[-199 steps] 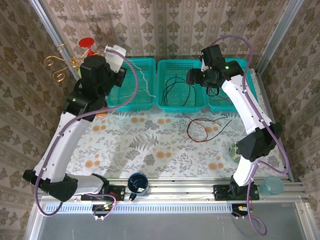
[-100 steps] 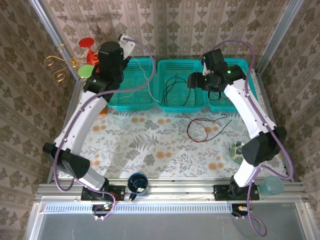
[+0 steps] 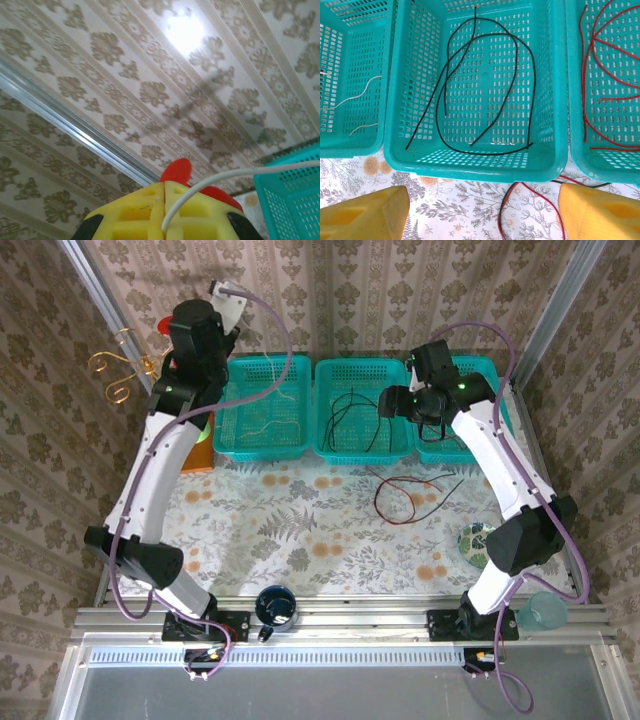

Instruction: Untangle the cables

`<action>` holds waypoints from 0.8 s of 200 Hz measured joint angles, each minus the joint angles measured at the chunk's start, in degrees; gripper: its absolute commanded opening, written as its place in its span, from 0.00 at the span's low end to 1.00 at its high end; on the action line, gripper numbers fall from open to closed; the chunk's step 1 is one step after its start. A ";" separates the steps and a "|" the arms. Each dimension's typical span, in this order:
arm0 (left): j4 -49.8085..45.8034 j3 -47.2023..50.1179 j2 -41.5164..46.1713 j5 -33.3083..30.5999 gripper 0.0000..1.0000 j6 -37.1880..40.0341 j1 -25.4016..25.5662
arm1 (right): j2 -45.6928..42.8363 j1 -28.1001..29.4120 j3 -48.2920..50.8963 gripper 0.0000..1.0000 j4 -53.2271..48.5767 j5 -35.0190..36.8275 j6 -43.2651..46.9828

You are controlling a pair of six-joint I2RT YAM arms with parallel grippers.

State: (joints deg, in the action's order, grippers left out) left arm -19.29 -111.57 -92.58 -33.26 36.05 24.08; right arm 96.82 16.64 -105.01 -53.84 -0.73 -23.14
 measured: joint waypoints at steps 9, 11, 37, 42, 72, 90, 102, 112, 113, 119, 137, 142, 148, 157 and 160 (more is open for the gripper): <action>-0.33 2.10 -0.90 -0.04 0.00 -0.35 0.02 | -0.17 0.00 0.57 0.79 0.17 -0.13 -0.11; -0.48 2.62 -1.18 -0.04 0.00 -0.46 0.07 | -0.26 0.00 0.68 0.79 0.20 -0.15 -0.15; -4.09 7.52 -8.50 -0.04 0.00 -3.21 0.28 | -1.11 0.00 2.16 0.79 0.59 -0.22 -0.42; -5.31 7.76 -10.56 -0.02 0.00 -4.02 0.31 | -1.29 0.00 2.36 0.79 0.59 -0.22 -0.42; -14.64 6.14 -23.32 0.96 0.00 -9.16 0.13 | -2.73 -0.02 3.17 0.79 0.66 -0.20 -0.42; -20.26 2.25 -29.97 3.04 0.00 -12.83 -0.63 | -3.65 -0.17 3.58 0.79 0.83 -0.22 -0.42; -22.47 0.46 -32.63 4.31 0.00 -14.86 -1.36 | -4.17 -0.28 3.96 0.80 1.03 -0.20 -0.42; -23.80 -0.24 -33.66 5.14 0.00 -16.00 -1.84 | -4.52 -0.31 4.33 0.80 1.01 -0.22 -0.42; -24.06 -0.35 -33.79 5.18 0.00 -16.11 -1.90 | -4.57 -0.33 4.37 0.80 1.01 -0.22 -0.42; -24.92 -0.90 -34.07 5.27 0.00 -16.59 -2.12 | -4.68 -0.33 4.55 0.80 1.01 -0.22 -0.42; -27.80 -4.55 -34.49 6.16 0.00 -19.10 -2.91 | -4.85 -0.33 4.98 0.80 1.01 -0.20 -0.42; -28.15 -5.42 -34.42 6.67 0.00 -19.71 -3.06 | -4.85 -0.33 5.09 0.80 1.01 -0.20 -0.42; -28.06 -6.40 -33.94 7.37 0.00 -20.35 -3.19 | -4.85 -0.33 5.22 0.80 1.03 -0.22 -0.42; -27.63 -6.82 -32.85 8.22 0.00 -21.11 -3.28 | -4.85 -0.39 5.51 0.80 1.03 -0.22 -0.42; -27.56 -6.82 -32.30 8.41 0.00 -21.24 -3.30 | -4.85 -0.39 5.62 0.80 1.03 -0.22 -0.42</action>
State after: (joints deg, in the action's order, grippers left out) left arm -46.85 -118.39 -124.88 -24.84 14.81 20.78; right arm 91.96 16.25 -99.39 -52.82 -0.95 -23.55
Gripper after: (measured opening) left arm 0.058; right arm 0.796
